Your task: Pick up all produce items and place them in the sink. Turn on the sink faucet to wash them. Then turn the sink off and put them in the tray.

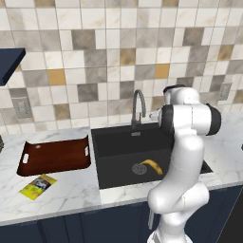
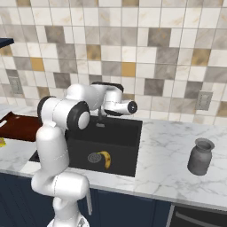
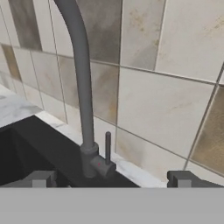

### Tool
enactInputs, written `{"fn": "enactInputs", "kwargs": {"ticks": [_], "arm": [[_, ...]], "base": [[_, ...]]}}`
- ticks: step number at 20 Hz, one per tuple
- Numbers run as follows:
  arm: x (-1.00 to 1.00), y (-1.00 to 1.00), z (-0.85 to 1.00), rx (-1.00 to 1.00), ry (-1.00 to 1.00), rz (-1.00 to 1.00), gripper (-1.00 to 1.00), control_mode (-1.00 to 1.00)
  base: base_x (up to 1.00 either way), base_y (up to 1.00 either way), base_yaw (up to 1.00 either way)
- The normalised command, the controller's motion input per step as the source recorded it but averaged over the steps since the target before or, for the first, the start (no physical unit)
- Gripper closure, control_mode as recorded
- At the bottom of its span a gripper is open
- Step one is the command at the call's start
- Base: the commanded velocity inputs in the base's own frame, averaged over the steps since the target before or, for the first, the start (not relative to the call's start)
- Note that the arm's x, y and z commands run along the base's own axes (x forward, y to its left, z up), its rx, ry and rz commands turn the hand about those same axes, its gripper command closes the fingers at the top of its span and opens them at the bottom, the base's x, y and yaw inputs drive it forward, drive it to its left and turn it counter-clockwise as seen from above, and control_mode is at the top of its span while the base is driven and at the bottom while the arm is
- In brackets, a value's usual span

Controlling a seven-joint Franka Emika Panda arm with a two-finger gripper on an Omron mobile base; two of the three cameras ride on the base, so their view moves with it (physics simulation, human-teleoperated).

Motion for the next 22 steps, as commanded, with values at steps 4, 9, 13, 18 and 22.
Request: {"fn": "enactInputs", "kwargs": {"ticks": [4, 9, 13, 18, 22], "arm": [[0.20, 0.10, -0.04, 0.00, 0.00, 0.00, -1.00, -1.00], [0.18, 0.22, -0.04, 0.00, 0.01, 0.00, -1.00, -1.00], [0.13, 0.24, -0.05, 0.00, 0.02, 0.00, -1.00, -1.00], [0.16, 0.13, -0.04, 0.00, 0.01, 0.00, -1.00, -1.00], [0.19, 0.09, -0.09, 0.00, 0.01, 0.00, -1.00, -1.00]], "base": [[0.00, 0.00, 0.00], [0.00, 0.00, 0.00], [0.00, 0.00, 0.00], [0.00, 0.00, 0.00], [0.00, 0.00, 0.00]]}}
